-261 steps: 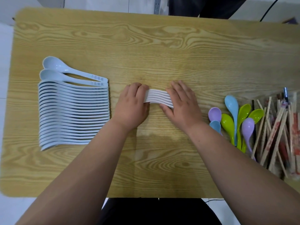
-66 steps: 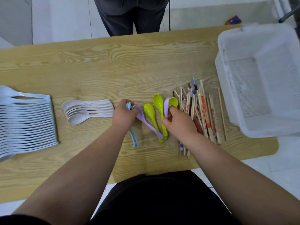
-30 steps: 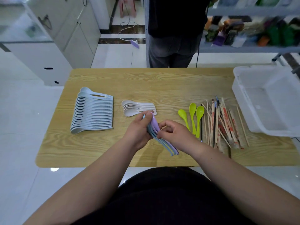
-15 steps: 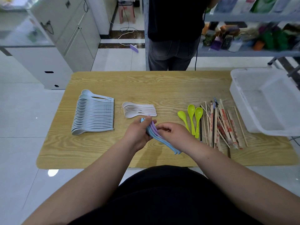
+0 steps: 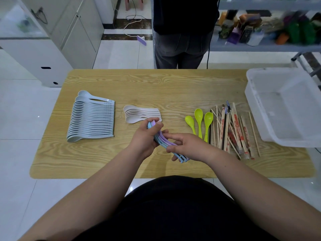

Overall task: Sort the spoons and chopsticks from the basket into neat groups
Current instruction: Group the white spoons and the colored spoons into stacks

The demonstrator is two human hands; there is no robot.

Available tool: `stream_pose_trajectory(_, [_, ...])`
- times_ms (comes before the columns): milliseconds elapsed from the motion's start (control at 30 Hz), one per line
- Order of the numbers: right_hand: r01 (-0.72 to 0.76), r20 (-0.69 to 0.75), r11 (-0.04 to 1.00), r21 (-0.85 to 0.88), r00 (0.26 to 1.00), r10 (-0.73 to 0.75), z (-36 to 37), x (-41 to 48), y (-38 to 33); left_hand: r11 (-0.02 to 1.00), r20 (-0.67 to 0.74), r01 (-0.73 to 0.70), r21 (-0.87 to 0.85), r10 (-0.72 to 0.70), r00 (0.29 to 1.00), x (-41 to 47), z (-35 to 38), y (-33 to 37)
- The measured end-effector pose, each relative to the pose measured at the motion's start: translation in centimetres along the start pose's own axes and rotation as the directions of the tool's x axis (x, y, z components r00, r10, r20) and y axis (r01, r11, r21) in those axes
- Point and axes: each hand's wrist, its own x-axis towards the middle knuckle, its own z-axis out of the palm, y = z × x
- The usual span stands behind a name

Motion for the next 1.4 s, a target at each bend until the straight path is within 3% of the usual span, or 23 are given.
stream_pose_trajectory(200, [-0.153, 0.115, 0.942, 0.297, 0.986, 0.124, -2.5, 0.7, 1.5, 1.000, -0.083, -0.001, -0.024, -0.001, 0.997, 1.5, 1.4, 0.0])
stream_pose_trajectory(400, [-0.182, 0.114, 0.960, 0.211, 0.980, 0.160, -4.0, 1.8, 3.4, 0.996, -0.178, 0.046, -0.079, -0.059, 0.982, 3.5, 3.9, -0.6])
stream_pose_trajectory(467, [-0.181, 0.142, 0.946, 0.268, 0.979, 0.147, -3.7, 2.1, 3.5, 0.988, -0.208, 0.047, -0.144, -0.077, 0.975, 3.7, 5.0, -0.8])
stream_pose_trajectory(567, [-0.306, 0.244, 0.818, 0.486, 0.947, 0.209, -4.0, 2.6, 3.5, 0.983, -0.238, -0.003, -0.184, -0.042, 0.970, 4.8, 6.5, -1.3])
stream_pose_trajectory(633, [-0.402, 0.340, 0.737, 0.543, 0.908, 0.244, -5.2, 3.0, 3.9, 0.977, -0.228, -0.026, -0.211, -0.023, 0.973, 5.7, 7.2, -1.6])
stream_pose_trajectory(700, [-0.450, 0.389, 0.740, 0.500, 0.880, 0.273, -6.8, 3.6, 4.6, 0.970, -0.195, -0.026, -0.242, -0.022, 0.981, 6.8, 7.6, -1.7])
stream_pose_trajectory(767, [-0.443, 0.349, 0.804, 0.397, 0.883, 0.314, -8.8, 4.6, 5.2, 0.984, -0.169, 0.009, -0.181, -0.040, 0.985, 8.1, 8.0, -1.8])
stream_pose_trajectory(833, [-0.370, 0.224, 0.915, 0.164, 0.917, 0.330, -10.8, 5.8, 5.5, 0.998, -0.180, 0.049, 0.032, -0.042, 0.983, 9.5, 8.0, -1.6])
stream_pose_trajectory(867, [-0.304, 0.153, 0.952, -0.045, 0.939, 0.307, -12.0, 6.5, 5.4, 0.981, -0.179, 0.063, 0.183, -0.030, 0.983, 10.3, 7.9, -1.4])
stream_pose_trajectory(900, [-0.227, 0.096, 0.933, -0.280, 0.960, 0.263, -13.3, 7.2, 5.3, 0.941, -0.163, 0.070, 0.332, -0.016, 0.987, 11.0, 7.8, -1.1])
stream_pose_trajectory(967, [-0.094, 0.034, 0.767, -0.635, 0.988, 0.149, -15.6, 8.9, 5.2, 0.822, -0.094, 0.046, 0.567, 0.009, 0.996, 12.7, 7.5, -0.7])
stream_pose_trajectory(1033, [-0.026, -0.017, 0.589, -0.807, 1.000, 0.022, -17.4, 10.8, 5.1, 0.581, -0.003, -0.052, 0.812, 0.094, 0.996, 14.7, 7.3, -0.1])
stream_pose_trajectory(1100, [0.000, -0.050, 0.482, -0.876, 0.995, -0.090, -18.9, 12.6, 5.1, 0.272, 0.133, -0.179, 0.946, 0.180, 0.975, 16.9, 7.1, 0.1])
stream_pose_trajectory(1167, [-0.001, -0.083, 0.457, -0.890, 0.984, -0.160, -19.9, 14.2, 5.3, 0.081, 0.236, -0.258, 0.963, 0.216, 0.947, 19.1, 7.1, -0.2])
stream_pose_trajectory(1400, [-0.023, -0.153, 0.523, -0.852, 0.966, -0.207, -21.3, 18.6, 7.0, -0.197, 0.344, -0.296, 0.934, 0.283, 0.895, 23.2, 6.8, -2.3])
